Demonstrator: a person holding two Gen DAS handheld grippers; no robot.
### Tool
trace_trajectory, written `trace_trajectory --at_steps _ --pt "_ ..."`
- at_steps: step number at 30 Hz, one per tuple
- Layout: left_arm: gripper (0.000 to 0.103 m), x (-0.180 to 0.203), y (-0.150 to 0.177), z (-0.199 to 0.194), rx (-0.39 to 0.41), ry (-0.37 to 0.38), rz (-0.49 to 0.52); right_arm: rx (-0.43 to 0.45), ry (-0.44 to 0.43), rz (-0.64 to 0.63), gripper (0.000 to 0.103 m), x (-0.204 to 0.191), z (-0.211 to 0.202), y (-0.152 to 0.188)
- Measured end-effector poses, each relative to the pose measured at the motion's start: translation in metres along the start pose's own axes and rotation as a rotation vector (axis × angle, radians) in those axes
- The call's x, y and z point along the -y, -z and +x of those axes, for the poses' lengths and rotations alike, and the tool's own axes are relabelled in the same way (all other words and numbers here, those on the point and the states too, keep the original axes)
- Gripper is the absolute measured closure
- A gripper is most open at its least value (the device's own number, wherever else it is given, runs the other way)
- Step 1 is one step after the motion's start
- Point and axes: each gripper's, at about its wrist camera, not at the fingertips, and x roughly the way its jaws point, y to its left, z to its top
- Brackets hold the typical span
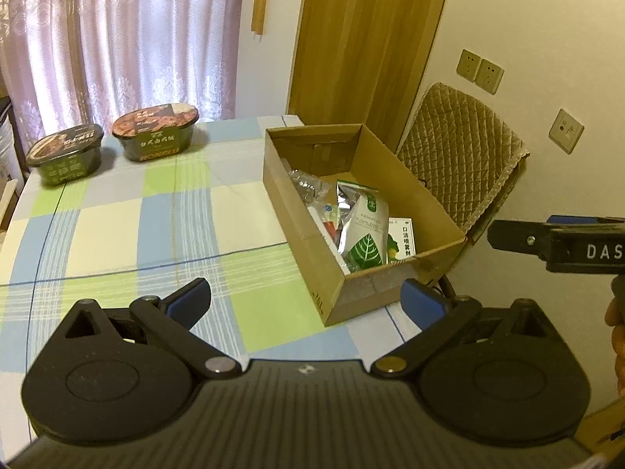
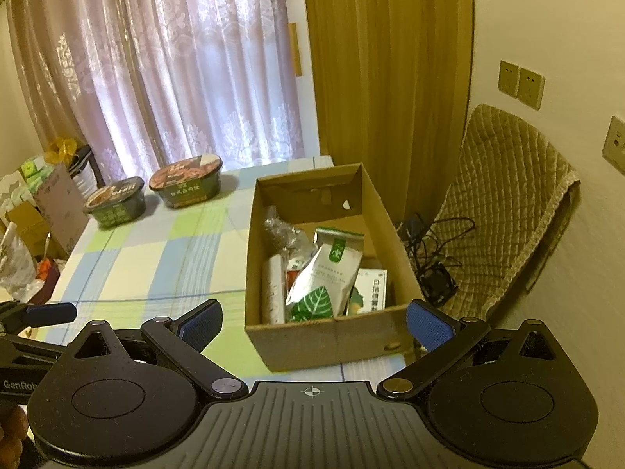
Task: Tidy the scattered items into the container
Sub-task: 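Withdraw both tools from the box back over the table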
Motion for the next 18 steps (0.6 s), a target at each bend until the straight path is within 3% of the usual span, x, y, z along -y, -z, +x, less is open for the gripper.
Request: trace_trajectory --at_steps 10,18 --pt "0.001 0.002 0.016 -0.018 0.01 -0.033 0.009 -0.015 0.008 0.046 0.0 -0.002 -0.025 0.019" --pt "0.001 0.007 0.02 -0.023 0.009 -0.015 0.009 -0.034 0.019 0.064 0.0 -0.004 -0.037 0.035"
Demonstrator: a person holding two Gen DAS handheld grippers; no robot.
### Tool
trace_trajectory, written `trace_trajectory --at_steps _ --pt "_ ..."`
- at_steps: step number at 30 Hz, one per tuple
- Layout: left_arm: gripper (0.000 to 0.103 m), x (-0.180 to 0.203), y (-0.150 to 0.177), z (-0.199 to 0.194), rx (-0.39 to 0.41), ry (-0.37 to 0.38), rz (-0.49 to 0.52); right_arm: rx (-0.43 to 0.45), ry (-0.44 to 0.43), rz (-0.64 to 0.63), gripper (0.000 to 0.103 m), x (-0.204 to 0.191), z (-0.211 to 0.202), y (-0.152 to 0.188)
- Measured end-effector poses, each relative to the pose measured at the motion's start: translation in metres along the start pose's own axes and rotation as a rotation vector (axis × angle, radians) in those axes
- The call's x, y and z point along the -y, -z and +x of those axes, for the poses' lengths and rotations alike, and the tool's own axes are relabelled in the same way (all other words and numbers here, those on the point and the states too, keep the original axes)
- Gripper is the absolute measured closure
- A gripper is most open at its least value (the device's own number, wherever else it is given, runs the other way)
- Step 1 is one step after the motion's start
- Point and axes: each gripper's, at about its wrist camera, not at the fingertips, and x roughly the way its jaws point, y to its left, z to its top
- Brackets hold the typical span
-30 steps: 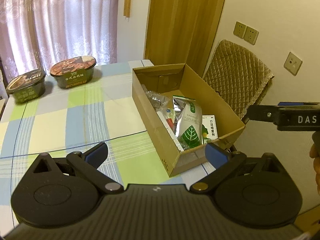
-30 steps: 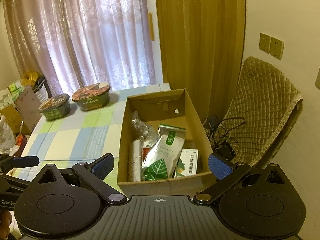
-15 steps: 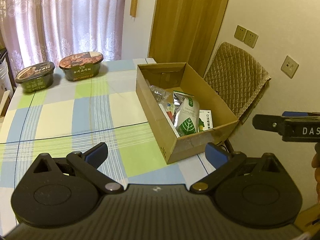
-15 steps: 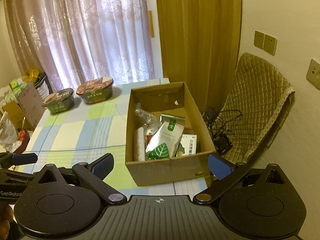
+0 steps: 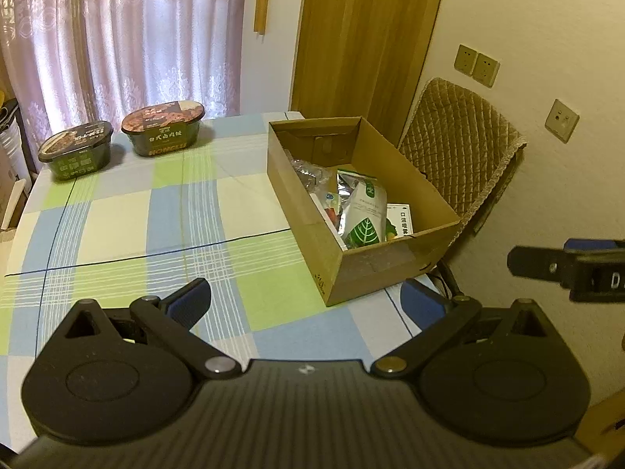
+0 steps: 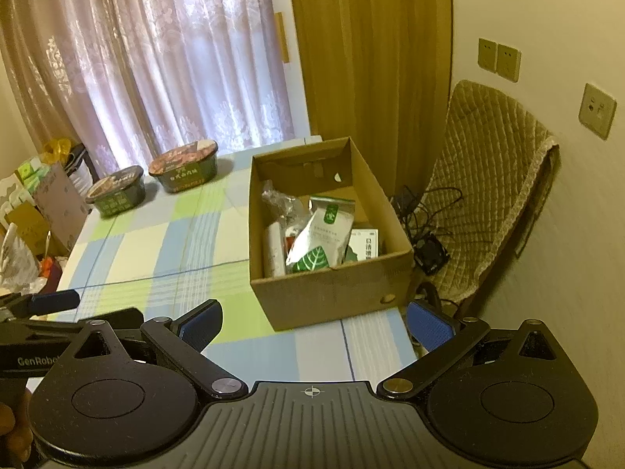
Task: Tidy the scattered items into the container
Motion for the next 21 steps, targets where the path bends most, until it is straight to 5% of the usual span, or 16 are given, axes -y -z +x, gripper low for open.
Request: trace_trajectory --at_steps 21 --pt "0.001 0.008 0.013 -0.016 0.002 -0.002 0.04 0.007 0.016 0.006 0.0 0.001 -0.026 0.011"
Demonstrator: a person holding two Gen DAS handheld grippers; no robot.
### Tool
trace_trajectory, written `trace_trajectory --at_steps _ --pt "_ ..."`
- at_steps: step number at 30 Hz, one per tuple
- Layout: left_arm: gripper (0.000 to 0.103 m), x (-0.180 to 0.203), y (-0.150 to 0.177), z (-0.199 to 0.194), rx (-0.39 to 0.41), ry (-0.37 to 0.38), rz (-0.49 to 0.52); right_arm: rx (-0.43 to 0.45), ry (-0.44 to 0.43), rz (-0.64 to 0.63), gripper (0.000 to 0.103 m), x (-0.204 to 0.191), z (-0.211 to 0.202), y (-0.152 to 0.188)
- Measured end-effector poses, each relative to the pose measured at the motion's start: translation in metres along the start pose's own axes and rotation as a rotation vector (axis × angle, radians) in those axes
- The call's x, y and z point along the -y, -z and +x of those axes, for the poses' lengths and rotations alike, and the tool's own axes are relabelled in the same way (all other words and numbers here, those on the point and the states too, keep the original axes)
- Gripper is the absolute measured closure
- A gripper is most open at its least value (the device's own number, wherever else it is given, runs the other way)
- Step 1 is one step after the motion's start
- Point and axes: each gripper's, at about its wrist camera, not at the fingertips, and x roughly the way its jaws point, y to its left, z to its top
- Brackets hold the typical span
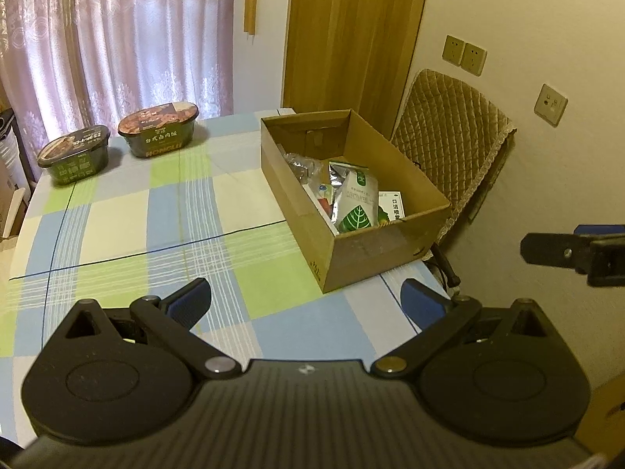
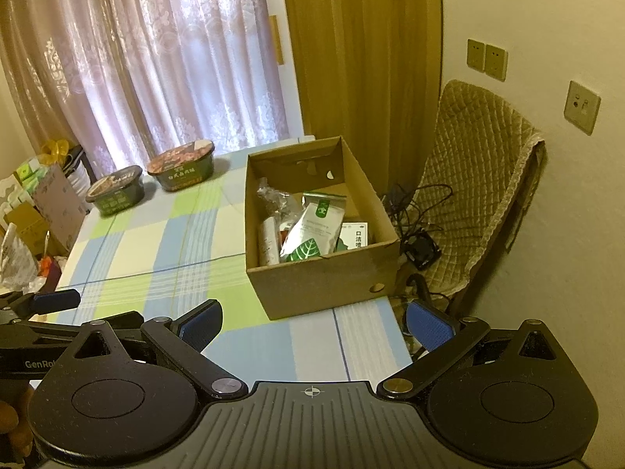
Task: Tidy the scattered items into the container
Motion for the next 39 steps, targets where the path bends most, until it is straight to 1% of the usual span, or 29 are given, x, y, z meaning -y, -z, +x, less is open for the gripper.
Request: trace_trajectory --at_steps 9,22,39 --pt "0.001 0.0024 0.0025 -0.005 -0.002 0.006 0.016 -0.003 0.0 -0.001 0.0 0.0002 -0.0011 0.0004" --pt "0.001 0.0034 0.0034 -0.0012 -0.014 0.002 0.026 -0.009 0.0 0.002 0.0 0.0 -0.0006 -0.002" --pt "0.001 -0.0003 0.0059 0.0043 -0.035 0.011 0.013 -0.02 0.001 0.001 0.0 -0.0004 0.0037 0.0004"
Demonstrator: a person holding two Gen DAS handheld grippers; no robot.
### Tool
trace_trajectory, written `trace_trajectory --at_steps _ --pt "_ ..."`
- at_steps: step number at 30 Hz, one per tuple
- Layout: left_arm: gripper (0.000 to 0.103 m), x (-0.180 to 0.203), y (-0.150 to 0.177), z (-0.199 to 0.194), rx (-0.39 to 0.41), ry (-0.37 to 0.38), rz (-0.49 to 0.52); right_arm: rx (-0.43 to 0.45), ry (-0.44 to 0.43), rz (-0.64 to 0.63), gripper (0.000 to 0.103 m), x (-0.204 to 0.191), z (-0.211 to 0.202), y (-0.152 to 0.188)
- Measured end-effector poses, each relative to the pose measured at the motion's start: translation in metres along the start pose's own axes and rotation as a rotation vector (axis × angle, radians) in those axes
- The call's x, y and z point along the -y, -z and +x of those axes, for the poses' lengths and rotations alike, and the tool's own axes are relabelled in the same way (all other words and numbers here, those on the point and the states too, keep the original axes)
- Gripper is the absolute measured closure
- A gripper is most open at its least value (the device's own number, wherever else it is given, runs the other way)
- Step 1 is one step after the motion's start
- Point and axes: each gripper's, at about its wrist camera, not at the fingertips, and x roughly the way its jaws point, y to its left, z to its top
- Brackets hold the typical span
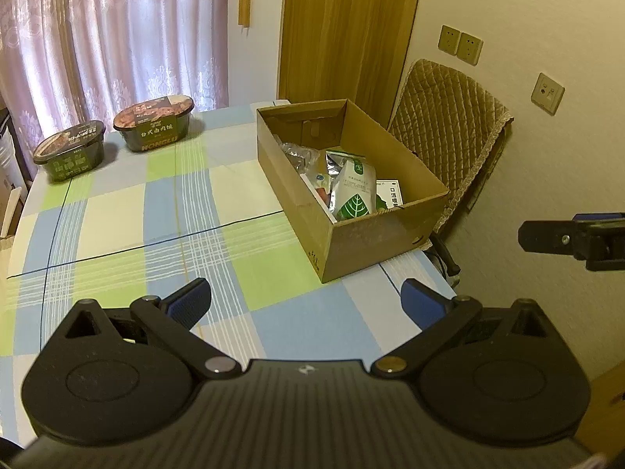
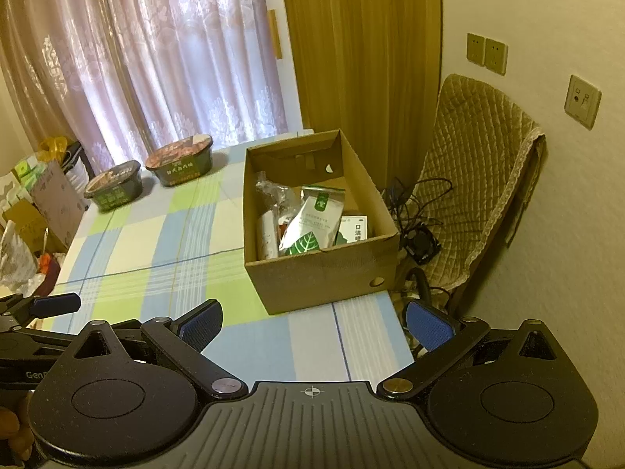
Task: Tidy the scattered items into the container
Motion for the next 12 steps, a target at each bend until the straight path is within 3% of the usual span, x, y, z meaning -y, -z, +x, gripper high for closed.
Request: trace_trajectory --at_steps 12 --pt "0.001 -0.005 0.0054 0.0014 -0.002 0.02 -0.01 -0.007 -0.003 -0.005 0.0 -0.001 0.004 0.0045"
